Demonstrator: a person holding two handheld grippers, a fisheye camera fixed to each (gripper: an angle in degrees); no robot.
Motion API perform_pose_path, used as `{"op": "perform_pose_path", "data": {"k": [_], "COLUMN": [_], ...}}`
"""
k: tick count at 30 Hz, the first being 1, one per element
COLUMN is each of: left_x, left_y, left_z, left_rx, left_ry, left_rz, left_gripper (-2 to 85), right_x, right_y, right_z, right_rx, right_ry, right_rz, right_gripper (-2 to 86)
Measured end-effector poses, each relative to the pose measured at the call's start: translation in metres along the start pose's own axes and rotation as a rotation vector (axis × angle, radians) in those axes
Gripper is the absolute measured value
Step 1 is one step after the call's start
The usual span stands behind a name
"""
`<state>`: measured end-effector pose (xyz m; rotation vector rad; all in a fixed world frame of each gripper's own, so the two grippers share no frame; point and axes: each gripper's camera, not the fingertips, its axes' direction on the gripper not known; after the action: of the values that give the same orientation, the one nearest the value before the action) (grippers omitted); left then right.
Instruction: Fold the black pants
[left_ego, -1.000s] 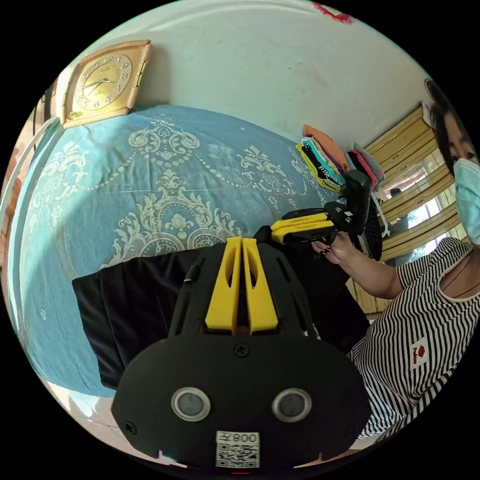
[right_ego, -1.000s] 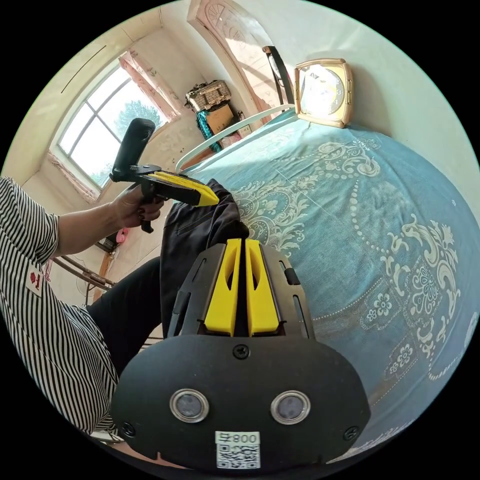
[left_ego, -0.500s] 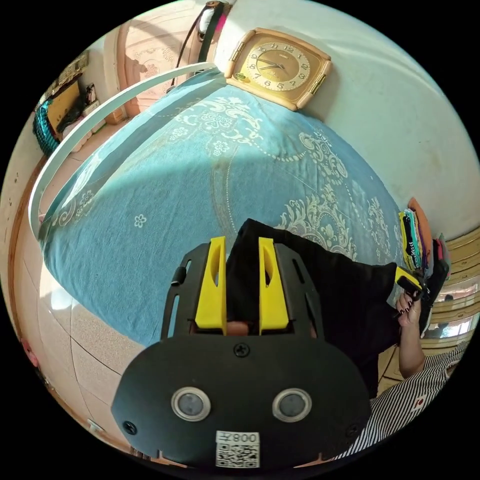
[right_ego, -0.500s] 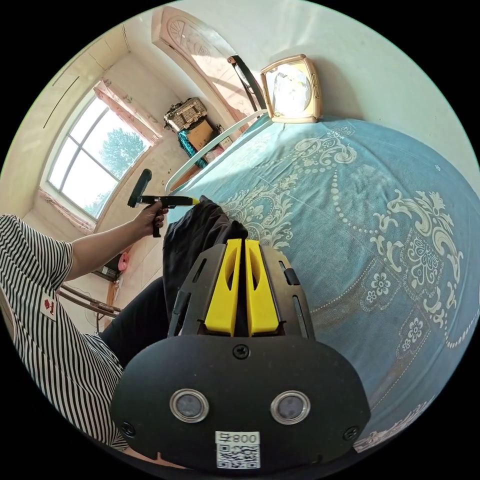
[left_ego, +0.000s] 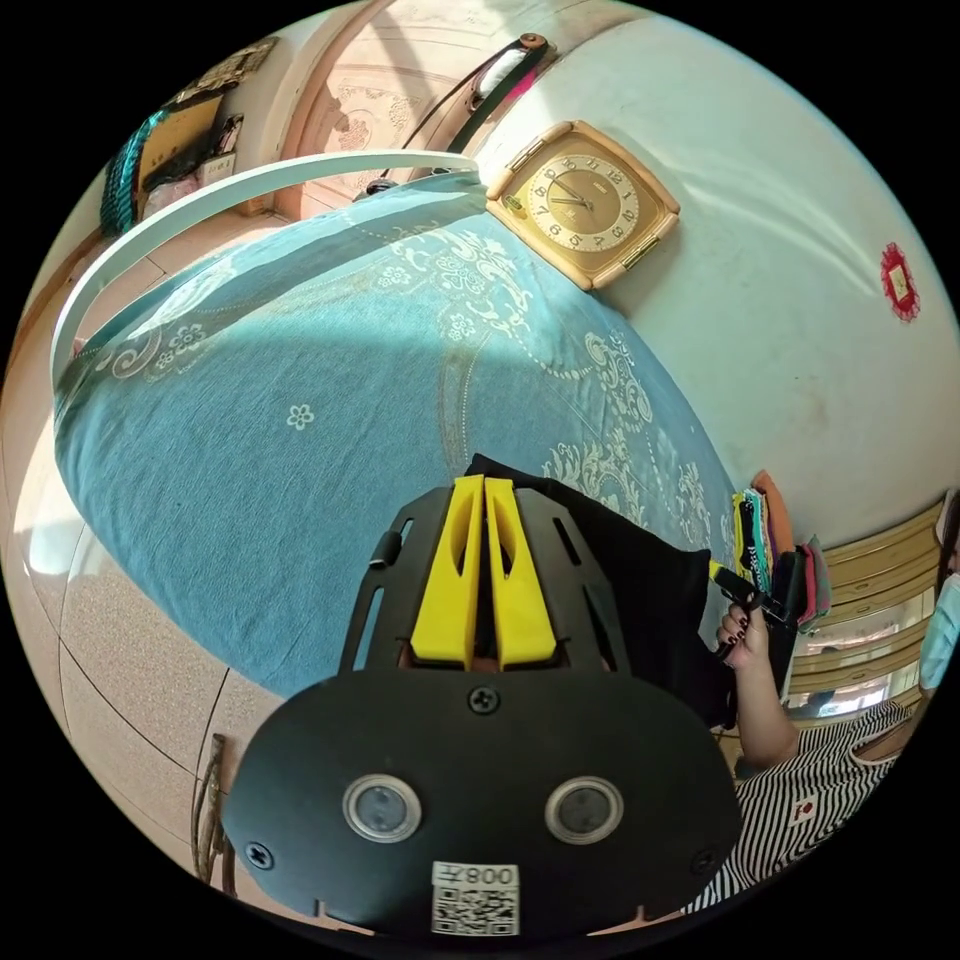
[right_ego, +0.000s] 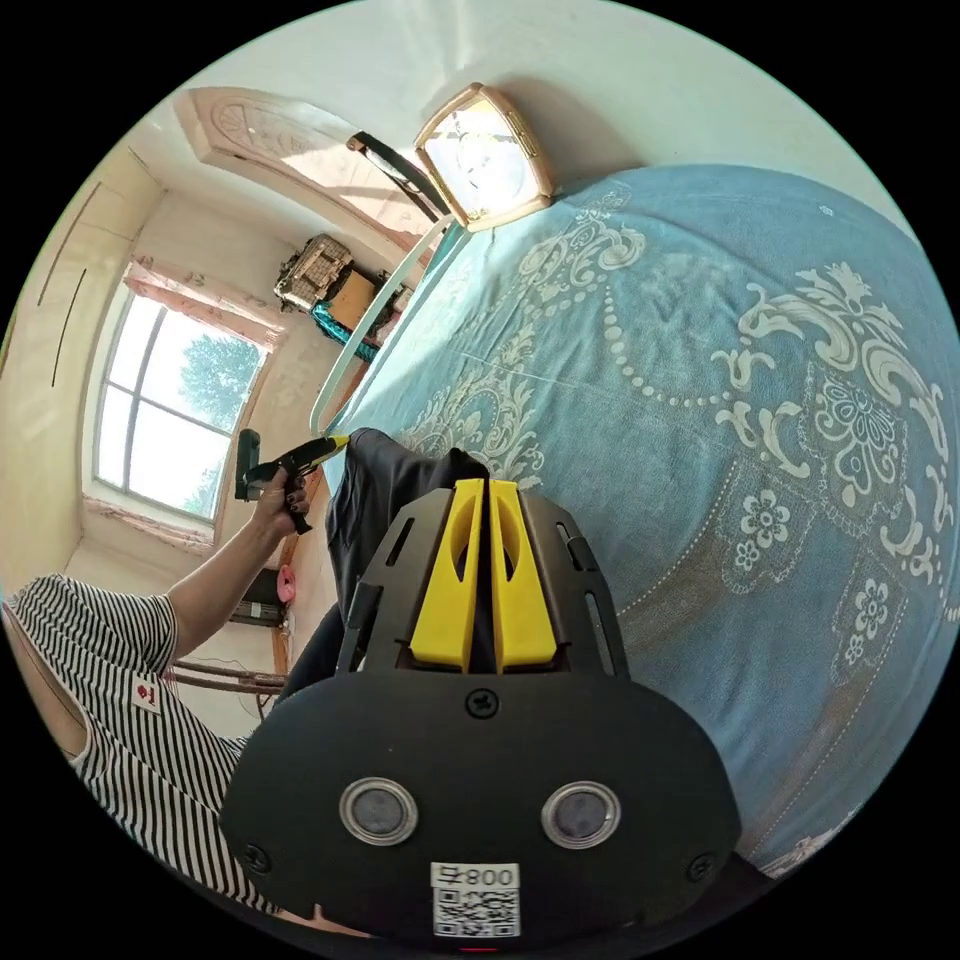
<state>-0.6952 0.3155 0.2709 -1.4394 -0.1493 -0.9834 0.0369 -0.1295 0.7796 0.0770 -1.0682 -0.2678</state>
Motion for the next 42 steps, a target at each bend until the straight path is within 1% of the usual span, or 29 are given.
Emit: {"op": "perform_pose_path", "data": {"k": [1, 6, 9, 12, 14, 16, 17, 19, 20, 23, 24, 26, 27, 28, 30, 33, 35, 36, 39, 41, 42], "left_x": [0.004, 0.018, 0.034, 0.068, 0.095, 0.136, 0.146, 0.188, 0.197, 0.239, 0.252, 0.268, 0.277, 0.283, 0.291, 0.302, 0.307, 0.31, 0.314, 0.316, 0.317], "left_y": [0.0, 0.0, 0.005, 0.013, 0.017, 0.022, 0.023, 0.027, 0.028, 0.031, 0.031, 0.031, 0.032, 0.032, 0.033, 0.037, 0.036, 0.034, 0.024, 0.016, 0.012], "left_z": [0.004, 0.014, 0.012, 0.011, 0.021, 0.045, 0.052, 0.085, 0.093, 0.128, 0.143, 0.158, 0.168, 0.173, 0.175, 0.177, 0.173, 0.169, 0.166, 0.176, 0.187], "left_rx": [-0.003, 0.001, 0.054, 0.102, 0.074, -0.011, -0.04, -0.172, -0.207, -0.287, -0.34, -0.332, -0.348, -0.351, -0.348, -0.33, -0.309, -0.288, -0.266, -0.306, -0.361], "left_ry": [-0.012, -0.017, -0.098, -0.096, -0.026, 0.101, 0.13, 0.222, 0.233, 0.202, 0.191, 0.125, 0.054, 0.045, 0.023, -0.01, 0.021, 0.072, 0.138, 0.128, 0.127], "left_rz": [0.008, 0.014, 0.03, 0.138, 0.226, 0.355, 0.391, 0.519, 0.552, 0.643, 0.661, 0.686, 0.723, 0.738, 0.751, 0.759, 0.749, 0.751, 0.728, 0.707, 0.687], "left_gripper": [0.1, 0.2, 0.2, 0.1, 0.1, 0.1, 0.2, 0.2, 0.2, 0.1, 0.2, 0.2, 0.2, 0.2, 0.3, 0.8, 1.3, 1.8, 5.8, 7.7, 8.2], "right_x": [0.008, 0.018, 0.025, 0.032, 0.034, 0.035, 0.035, 0.028, 0.024, -0.001, -0.011, -0.02, -0.02, -0.018, -0.017, -0.019, -0.022, -0.023, -0.02, -0.012, -0.005], "right_y": [-0.006, -0.024, -0.024, -0.02, -0.017, -0.013, -0.012, -0.007, -0.004, 0.019, 0.03, 0.045, 0.054, 0.061, 0.068, 0.075, 0.079, 0.082, 0.09, 0.092, 0.093], "right_z": [0.003, 0.02, 0.019, 0.013, 0.005, -0.01, -0.015, -0.033, -0.036, -0.045, -0.041, -0.03, -0.021, -0.014, -0.019, -0.026, -0.035, -0.045, -0.073, -0.08, -0.079], "right_rx": [-0.01, -0.113, -0.121, -0.101, -0.073, -0.007, 0.001, 0.026, 0.025, -0.008, -0.047, -0.117, -0.15, -0.173, -0.135, -0.137, -0.131, -0.109, -0.04, -0.049, -0.087], "right_ry": [0.004, 0.088, 0.079, 0.024, -0.011, 0.031, 0.029, -0.01, -0.009, 0.04, 0.077, 0.195, 0.312, 0.344, 0.304, 0.295, 0.294, 0.294, 0.361, 0.391, 0.392], "right_rz": [0.037, 0.056, 0.08, 0.104, 0.114, 0.136, 0.133, 0.087, 0.07, -0.028, -0.061, -0.096, -0.106, -0.113, -0.076, -0.073, -0.083, -0.092, -0.1, -0.097, -0.09], "right_gripper": [0.4, 0.4, 0.4, 0.4, 0.2, 0.1, 0.1, 0.1, 0.1, 0.0, 0.0, 0.0, 0.0, 0.1, 0.1, 0.2, 0.3, 0.4, 0.9, 1.5, 2.1]}}
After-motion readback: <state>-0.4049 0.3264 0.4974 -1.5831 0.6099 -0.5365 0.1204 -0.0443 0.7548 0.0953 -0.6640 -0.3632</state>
